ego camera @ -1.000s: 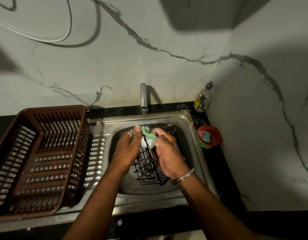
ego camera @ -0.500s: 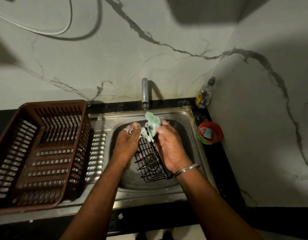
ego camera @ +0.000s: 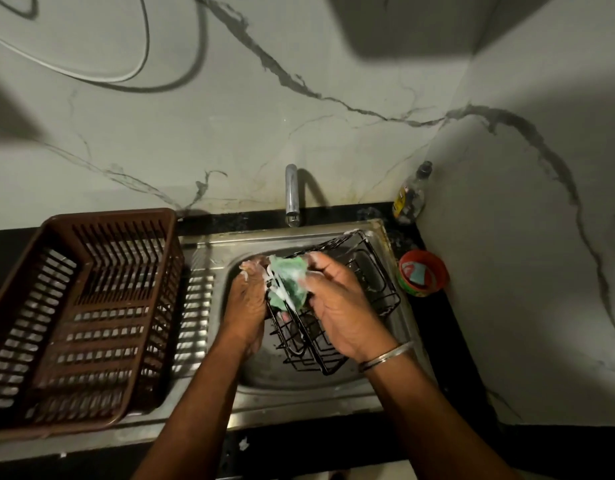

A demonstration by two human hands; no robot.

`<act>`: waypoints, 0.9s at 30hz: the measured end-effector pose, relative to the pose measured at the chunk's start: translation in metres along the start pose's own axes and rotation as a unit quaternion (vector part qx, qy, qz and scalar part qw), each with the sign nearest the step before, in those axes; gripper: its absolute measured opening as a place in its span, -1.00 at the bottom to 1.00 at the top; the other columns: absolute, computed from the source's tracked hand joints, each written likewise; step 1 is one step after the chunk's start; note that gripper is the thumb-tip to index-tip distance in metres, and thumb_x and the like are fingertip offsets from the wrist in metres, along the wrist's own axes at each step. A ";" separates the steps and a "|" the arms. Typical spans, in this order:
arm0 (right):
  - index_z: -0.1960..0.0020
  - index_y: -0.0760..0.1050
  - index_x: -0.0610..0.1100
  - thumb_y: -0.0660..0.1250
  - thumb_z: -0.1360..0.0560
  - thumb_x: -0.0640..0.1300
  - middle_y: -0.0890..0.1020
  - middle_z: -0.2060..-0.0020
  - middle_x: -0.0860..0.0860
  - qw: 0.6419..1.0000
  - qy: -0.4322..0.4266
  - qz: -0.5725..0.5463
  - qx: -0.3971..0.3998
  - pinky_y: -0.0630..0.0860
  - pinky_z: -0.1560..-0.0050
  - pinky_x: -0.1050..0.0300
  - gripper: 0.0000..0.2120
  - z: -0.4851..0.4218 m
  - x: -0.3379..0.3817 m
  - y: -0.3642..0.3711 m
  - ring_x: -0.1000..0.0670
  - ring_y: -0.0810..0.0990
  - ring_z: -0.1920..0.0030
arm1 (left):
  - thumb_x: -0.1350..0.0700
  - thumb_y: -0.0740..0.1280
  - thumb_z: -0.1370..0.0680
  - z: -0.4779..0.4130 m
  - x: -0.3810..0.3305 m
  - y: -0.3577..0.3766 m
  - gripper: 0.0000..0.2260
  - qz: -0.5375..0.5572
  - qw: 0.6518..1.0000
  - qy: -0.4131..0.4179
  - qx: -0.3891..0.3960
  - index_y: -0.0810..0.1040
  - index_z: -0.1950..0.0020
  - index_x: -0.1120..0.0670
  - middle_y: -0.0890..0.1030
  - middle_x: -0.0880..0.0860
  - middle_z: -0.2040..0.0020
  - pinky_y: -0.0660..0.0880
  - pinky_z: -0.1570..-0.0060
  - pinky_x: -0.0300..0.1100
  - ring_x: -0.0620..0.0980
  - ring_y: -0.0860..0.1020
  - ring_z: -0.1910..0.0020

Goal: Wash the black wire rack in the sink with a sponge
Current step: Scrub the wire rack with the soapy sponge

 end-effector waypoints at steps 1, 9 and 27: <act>-0.19 0.55 -0.27 0.33 -0.62 -0.29 0.66 -0.20 -0.23 1.000 0.005 0.016 -0.003 0.57 -0.22 -0.21 -0.84 0.003 -0.002 0.006 -0.16 0.63 -0.20 | -0.08 0.14 -0.77 0.000 0.002 0.000 -0.62 -0.008 1.000 0.006 0.004 0.69 -0.19 0.08 0.76 0.11 -0.10 0.69 -0.13 0.05 0.07 0.74 -0.10; -0.05 0.61 -0.08 0.42 -0.51 -0.20 0.69 0.09 0.04 0.945 -0.152 0.273 -0.101 0.65 0.05 -0.16 -0.87 0.017 0.003 0.017 0.00 0.68 0.09 | -0.07 0.26 -0.75 0.000 0.008 -0.002 -0.74 0.070 0.997 -0.027 0.024 0.59 -0.04 0.07 0.68 0.02 0.15 0.62 0.08 -0.10 -0.01 0.64 0.11; -0.05 0.70 -0.02 0.46 -0.51 -0.17 0.74 0.13 0.08 0.876 -0.109 0.464 0.074 0.64 0.12 -0.07 -0.86 0.023 -0.002 0.002 0.05 0.70 0.14 | -0.05 0.73 -0.18 0.009 0.041 -0.006 -0.32 0.180 0.963 -0.159 0.125 0.64 -0.24 0.09 0.66 0.15 -0.04 0.68 0.11 -0.04 0.08 0.68 0.08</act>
Point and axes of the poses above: each hand's wrist, its own z-axis away from the middle knuckle, its own y-axis out of the palm, x = y × z, the point moved 9 cm from there along -z, towards the middle knuckle
